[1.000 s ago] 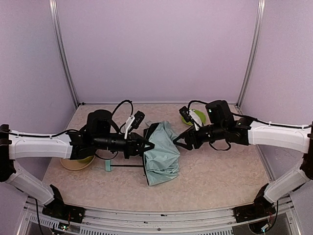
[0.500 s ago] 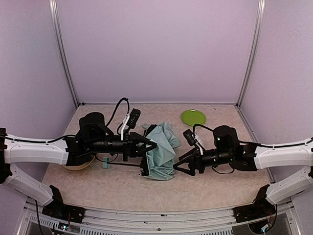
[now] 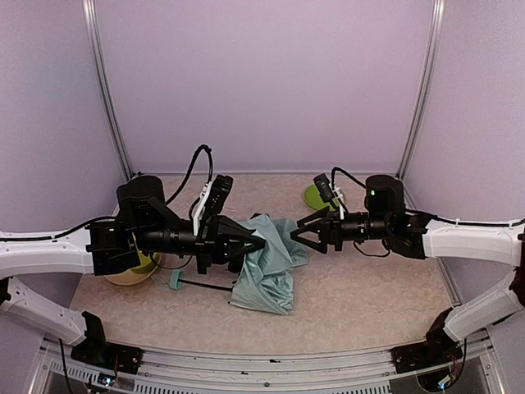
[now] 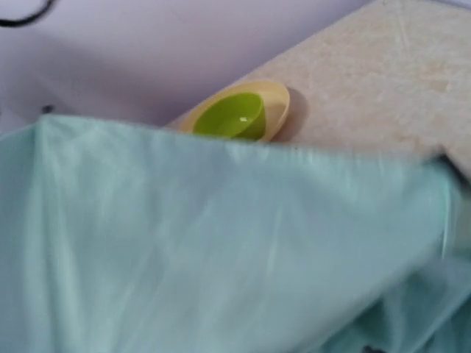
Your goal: Put away the umbrella
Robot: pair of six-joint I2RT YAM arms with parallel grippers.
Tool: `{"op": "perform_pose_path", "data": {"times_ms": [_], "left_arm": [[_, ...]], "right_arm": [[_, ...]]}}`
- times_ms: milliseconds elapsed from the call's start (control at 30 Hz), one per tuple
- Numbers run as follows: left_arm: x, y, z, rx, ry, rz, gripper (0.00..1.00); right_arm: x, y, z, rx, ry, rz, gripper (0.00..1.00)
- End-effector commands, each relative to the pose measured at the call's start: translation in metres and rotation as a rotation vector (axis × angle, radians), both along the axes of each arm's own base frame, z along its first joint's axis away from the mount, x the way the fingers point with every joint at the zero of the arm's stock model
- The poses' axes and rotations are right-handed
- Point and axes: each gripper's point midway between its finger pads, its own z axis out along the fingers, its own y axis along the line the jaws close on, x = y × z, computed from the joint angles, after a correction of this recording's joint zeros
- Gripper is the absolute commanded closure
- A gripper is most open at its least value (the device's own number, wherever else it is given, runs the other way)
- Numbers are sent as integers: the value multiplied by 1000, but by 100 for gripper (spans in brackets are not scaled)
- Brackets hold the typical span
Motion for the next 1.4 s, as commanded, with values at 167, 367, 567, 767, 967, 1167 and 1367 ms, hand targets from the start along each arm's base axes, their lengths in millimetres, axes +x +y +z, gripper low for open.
{"op": "perform_pose_path", "data": {"times_ms": [167,367,567,767,967,1167,1367], "left_arm": [[5,-13,22,-26,-113,-33,100],[113,-10,-49,126,147,144,100],[176,-8,-146,282,349,237,100],[209,-23,-200,389,544,173,100],[220,-24,-244,484,683,188,100],[221,-18,-245,499,674,260,100],[221,-19,-246,504,676,258,100]], "right_arm": [[55,29,-101,-229,192,-83,38],[55,30,-161,-310,308,-79,41],[60,20,-149,-227,339,-115,42],[65,-3,-128,-200,326,-205,43],[51,-19,-94,-289,149,-276,44],[-14,18,-48,-384,-309,-120,36],[-42,47,-91,-714,-565,30,12]]}}
